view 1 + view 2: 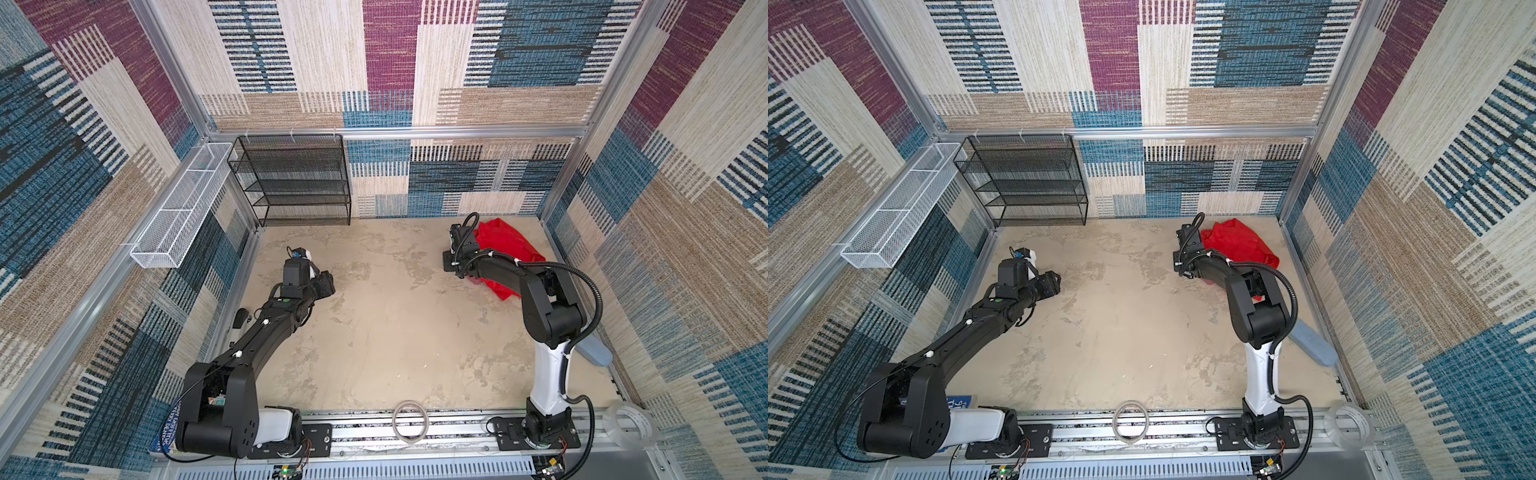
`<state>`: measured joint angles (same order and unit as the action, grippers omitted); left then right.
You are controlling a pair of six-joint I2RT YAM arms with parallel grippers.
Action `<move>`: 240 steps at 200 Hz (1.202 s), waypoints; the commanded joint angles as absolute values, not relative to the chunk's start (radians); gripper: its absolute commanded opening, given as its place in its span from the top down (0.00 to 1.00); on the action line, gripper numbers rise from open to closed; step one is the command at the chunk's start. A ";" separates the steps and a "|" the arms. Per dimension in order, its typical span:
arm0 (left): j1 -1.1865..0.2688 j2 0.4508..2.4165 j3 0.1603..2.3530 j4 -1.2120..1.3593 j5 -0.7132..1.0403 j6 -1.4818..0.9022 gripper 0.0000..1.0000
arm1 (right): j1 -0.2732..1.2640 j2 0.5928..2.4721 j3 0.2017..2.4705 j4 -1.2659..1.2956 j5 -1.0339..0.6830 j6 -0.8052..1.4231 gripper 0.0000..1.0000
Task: Pick out a specific cloth from the pile
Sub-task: 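Reach the right gripper to the cloth pile and grasp the lavender cloth, then lift the lavender cloth high out of the pile with the right gripper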
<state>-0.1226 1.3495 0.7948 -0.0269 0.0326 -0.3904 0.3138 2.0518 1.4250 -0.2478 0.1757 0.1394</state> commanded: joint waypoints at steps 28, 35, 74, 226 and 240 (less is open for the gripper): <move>-0.123 1.335 0.803 -0.045 0.030 -0.396 0.35 | 0.314 2.099 1.482 -0.259 0.221 0.114 0.71; -0.122 1.335 0.804 -0.046 0.028 -0.396 0.35 | 0.314 2.107 1.490 -0.261 0.227 0.111 0.72; -0.122 1.338 0.805 -0.046 0.026 -0.393 0.35 | 0.315 2.145 1.523 -0.273 0.251 0.100 0.76; -0.123 1.325 0.844 -0.072 0.035 -0.403 0.36 | 0.242 1.864 1.452 -0.222 0.118 0.154 1.00; -0.122 1.326 0.847 -0.071 0.041 -0.407 0.36 | 0.227 1.834 1.448 -0.224 0.095 0.153 1.00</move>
<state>-0.1226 1.3289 0.8360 -0.0635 0.0315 -0.3935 0.2462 1.8828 1.4517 -0.2661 0.1612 0.1337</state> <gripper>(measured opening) 0.638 0.063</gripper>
